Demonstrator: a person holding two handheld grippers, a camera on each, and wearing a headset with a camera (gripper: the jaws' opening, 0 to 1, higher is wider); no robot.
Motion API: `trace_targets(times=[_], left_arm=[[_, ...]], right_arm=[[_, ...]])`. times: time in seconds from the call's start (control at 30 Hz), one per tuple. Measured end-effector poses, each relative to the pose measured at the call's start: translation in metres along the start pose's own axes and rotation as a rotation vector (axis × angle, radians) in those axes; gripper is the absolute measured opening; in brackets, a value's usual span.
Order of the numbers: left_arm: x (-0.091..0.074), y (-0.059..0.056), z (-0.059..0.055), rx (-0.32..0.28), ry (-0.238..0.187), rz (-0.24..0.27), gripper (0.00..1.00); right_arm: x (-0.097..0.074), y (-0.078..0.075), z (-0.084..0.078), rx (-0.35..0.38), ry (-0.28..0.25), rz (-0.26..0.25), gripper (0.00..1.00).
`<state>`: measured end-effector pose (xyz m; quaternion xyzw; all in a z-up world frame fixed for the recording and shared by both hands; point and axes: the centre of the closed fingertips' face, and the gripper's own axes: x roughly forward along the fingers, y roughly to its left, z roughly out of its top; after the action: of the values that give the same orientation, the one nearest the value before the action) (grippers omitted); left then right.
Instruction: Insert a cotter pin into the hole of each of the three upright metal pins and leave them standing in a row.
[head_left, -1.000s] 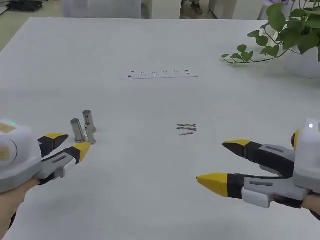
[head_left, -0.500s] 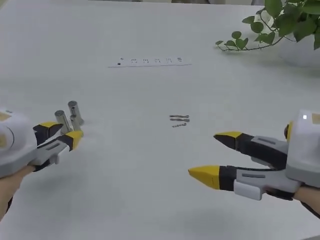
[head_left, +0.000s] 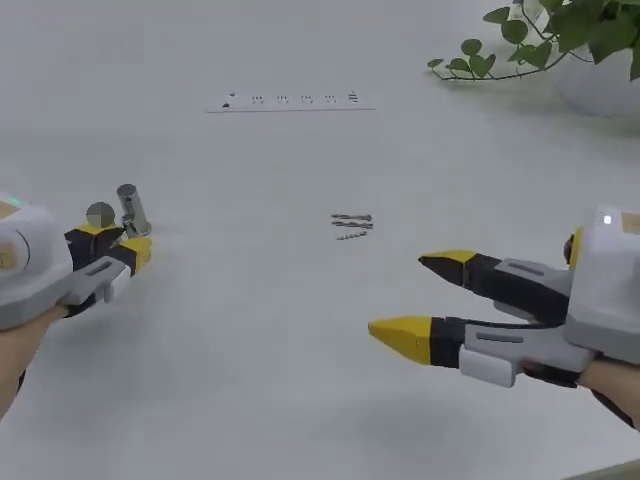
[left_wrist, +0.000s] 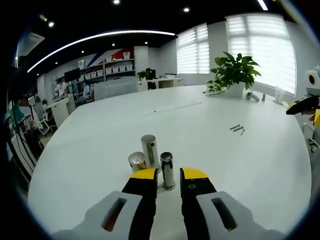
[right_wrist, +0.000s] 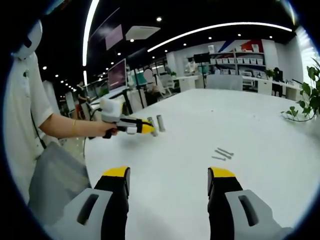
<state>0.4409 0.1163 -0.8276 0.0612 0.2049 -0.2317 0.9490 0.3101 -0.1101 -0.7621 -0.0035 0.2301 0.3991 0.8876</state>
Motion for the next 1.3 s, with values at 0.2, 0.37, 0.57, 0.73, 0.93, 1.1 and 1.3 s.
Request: trace_targets(times=[0.2, 0.37, 0.57, 0.73, 0.93, 1.1, 1.3], left_arm=[[0.005, 0.001, -0.003, 0.006, 0.004, 0.007, 0.13], [0.007, 0.002, -0.004, 0.014, 0.008, 0.010, 0.10], [0.009, 0.003, -0.005, 0.023, 0.004, 0.017, 0.08], [0.010, 0.002, -0.004, 0.031, 0.000, 0.014, 0.08], [0.010, 0.001, -0.003, 0.035, -0.003, 0.001, 0.07], [0.010, -0.001, -0.003, 0.053, -0.005, -0.014, 0.07], [0.008, -0.008, -0.003, 0.073, -0.004, -0.035, 0.07]], right_arm=[[0.001, -0.002, -0.001, 0.004, 0.001, -0.001, 0.64], [0.002, -0.003, -0.002, 0.006, 0.002, -0.003, 0.64], [0.002, -0.004, -0.004, -0.001, 0.011, -0.004, 0.64], [0.001, -0.003, -0.004, -0.001, 0.016, -0.001, 0.65], [0.002, -0.002, -0.004, -0.008, 0.020, 0.004, 0.67], [0.002, 0.001, -0.004, -0.020, 0.024, 0.013, 0.74], [0.001, 0.004, -0.003, -0.021, 0.023, 0.017, 0.81]])
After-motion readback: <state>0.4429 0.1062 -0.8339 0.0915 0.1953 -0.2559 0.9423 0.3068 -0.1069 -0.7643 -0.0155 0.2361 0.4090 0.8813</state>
